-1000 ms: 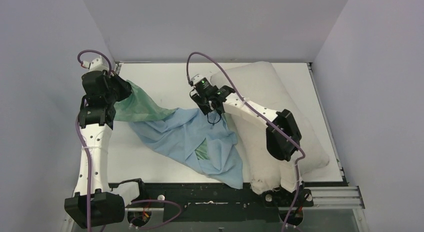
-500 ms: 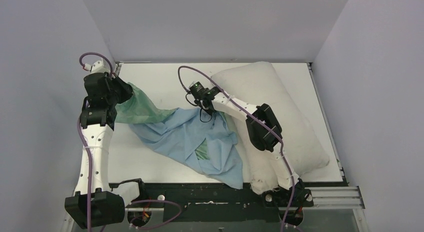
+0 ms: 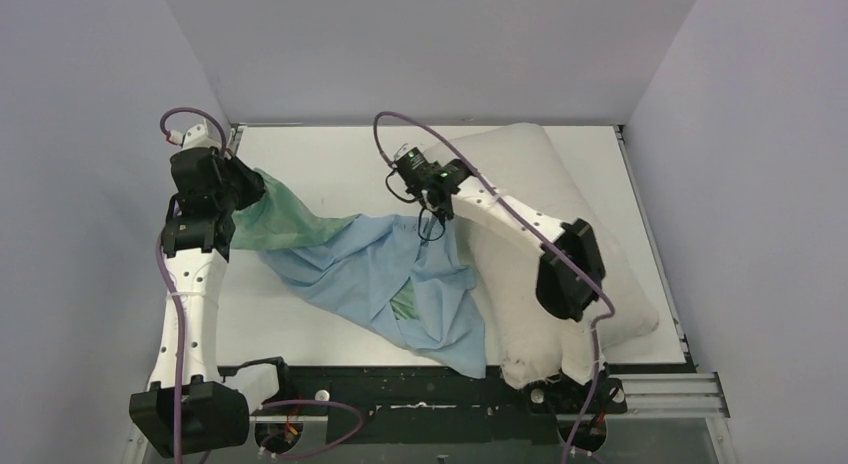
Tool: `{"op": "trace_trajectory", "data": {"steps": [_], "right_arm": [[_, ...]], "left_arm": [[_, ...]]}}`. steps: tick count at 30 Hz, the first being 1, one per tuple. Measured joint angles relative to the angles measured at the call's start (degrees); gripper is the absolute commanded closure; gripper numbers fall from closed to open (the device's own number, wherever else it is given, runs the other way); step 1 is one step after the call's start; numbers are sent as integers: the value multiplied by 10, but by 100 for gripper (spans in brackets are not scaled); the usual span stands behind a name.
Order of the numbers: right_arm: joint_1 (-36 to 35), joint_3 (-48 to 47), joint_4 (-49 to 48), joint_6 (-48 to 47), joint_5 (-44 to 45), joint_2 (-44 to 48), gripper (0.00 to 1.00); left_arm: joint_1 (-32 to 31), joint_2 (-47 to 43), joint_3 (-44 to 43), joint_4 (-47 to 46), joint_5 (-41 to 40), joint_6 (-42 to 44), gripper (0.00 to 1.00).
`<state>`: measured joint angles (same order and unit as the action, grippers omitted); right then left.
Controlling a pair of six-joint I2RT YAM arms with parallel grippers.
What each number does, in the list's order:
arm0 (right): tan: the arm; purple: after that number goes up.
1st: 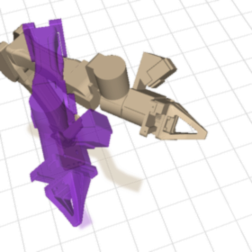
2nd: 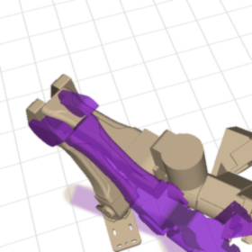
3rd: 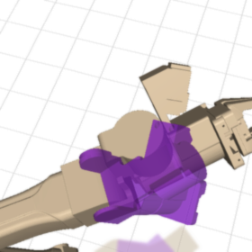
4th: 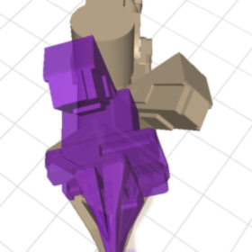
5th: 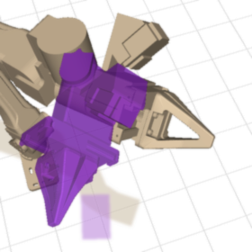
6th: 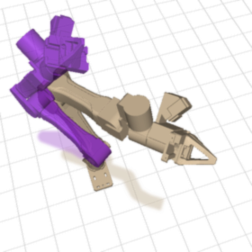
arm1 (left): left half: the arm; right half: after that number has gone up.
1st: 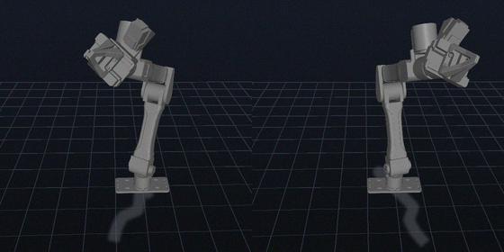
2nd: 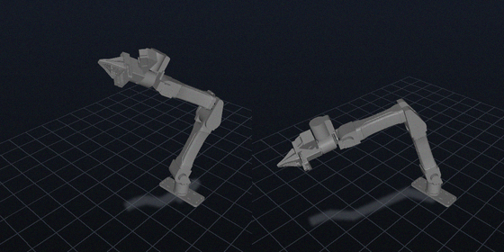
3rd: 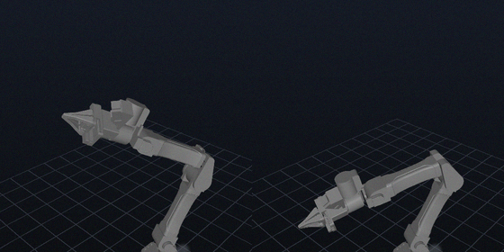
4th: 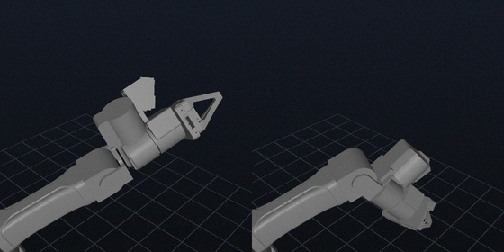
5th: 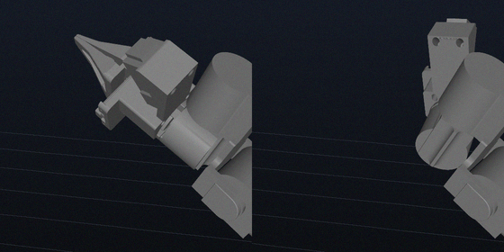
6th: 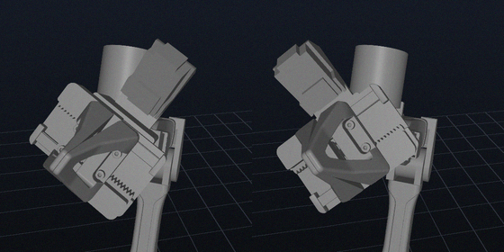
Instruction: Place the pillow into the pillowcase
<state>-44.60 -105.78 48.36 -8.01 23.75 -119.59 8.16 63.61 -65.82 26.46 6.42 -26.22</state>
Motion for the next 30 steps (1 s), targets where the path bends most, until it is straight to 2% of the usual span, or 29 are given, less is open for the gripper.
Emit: {"op": "trace_trajectory", "data": {"steps": [4,7,10,14,15,17,18,21,22,25,27,28,30], "right_arm": [[0,12,54,50,24,166,100],[8,-18,107,94,55,285,100],[43,-32,150,134,82,387,100],[100,2,187,161,104,469,100],[110,15,195,163,105,481,100],[121,41,200,167,104,489,100],[125,55,201,168,103,488,100],[131,92,198,169,89,469,100],[131,104,197,169,82,460,100],[131,132,191,171,66,450,100],[132,143,186,174,57,452,100],[132,147,182,175,54,453,100],[132,149,177,176,49,455,100]], "left_arm": [[0,7,-8,21,-17,6,100],[0,32,-23,32,-21,9,100],[1,69,-33,40,-25,9,100],[8,118,-36,48,-10,2,100],[10,130,-40,51,-6,-2,95],[14,170,-65,59,7,-8,67],[15,193,-83,63,18,-12,58],[20,257,-144,76,51,-24,45],[21,271,-156,78,61,-29,38],[21,274,-156,81,83,-38,36],[21,254,-127,67,94,-50,40],[21,240,-106,62,100,-58,43],[21,209,-57,50,107,-78,54]]}}
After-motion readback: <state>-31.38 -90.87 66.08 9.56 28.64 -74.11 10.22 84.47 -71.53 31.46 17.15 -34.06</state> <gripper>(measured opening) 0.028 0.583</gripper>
